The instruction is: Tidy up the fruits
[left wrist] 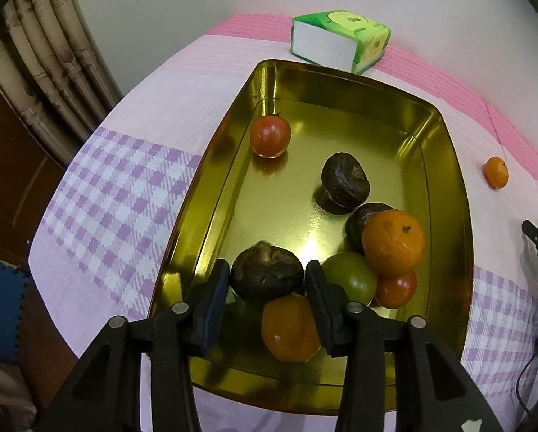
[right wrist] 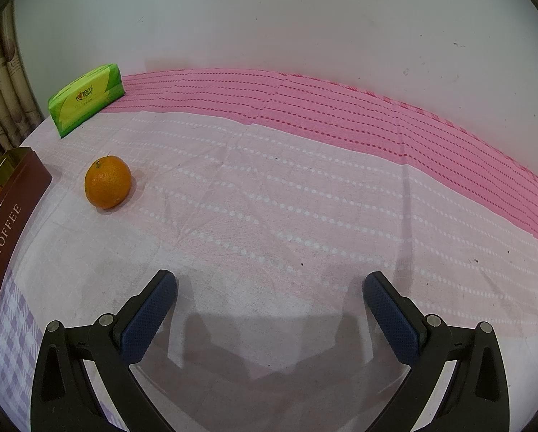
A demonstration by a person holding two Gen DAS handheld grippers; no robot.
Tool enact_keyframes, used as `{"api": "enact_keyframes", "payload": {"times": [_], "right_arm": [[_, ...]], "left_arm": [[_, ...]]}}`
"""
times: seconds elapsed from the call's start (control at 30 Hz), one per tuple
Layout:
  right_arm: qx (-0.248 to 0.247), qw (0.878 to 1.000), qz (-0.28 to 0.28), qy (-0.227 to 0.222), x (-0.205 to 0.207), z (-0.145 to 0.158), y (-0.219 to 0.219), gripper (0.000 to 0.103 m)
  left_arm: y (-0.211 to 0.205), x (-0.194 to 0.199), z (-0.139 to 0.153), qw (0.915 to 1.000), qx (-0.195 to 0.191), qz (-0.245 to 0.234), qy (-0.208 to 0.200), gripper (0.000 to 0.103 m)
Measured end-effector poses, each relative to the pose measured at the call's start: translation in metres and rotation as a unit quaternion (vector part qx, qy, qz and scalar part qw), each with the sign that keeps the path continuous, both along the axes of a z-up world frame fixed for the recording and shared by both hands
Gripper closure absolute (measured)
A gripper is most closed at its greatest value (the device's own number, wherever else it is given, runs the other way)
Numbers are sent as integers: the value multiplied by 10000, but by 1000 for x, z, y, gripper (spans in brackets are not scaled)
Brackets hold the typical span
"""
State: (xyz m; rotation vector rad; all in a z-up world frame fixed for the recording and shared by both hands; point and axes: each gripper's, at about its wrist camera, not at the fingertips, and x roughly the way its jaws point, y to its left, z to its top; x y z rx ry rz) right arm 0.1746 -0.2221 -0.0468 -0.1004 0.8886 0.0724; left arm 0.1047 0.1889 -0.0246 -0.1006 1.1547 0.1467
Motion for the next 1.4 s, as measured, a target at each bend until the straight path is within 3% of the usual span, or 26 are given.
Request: {"api": "enact_keyframes", "payload": {"times": [0.47, 0.87, 1.3, 1.4], "right_arm": [[0, 9998, 138, 174, -5, 1, 8, 0], [-44, 9984, 487, 272, -15, -2, 59, 0], [-84, 9977, 626, 262, 16, -2, 115, 0], [-78, 9977, 638, 216, 23, -1, 122, 5]], "left_arm": [[2, -7, 11, 9997, 17, 7, -258, 48], [-2, -15, 20, 9991, 28, -19, -430, 40], [3, -27, 28, 9978, 122, 96, -639, 31], [5, -27, 29, 9977, 92, 141, -659, 30]]}}
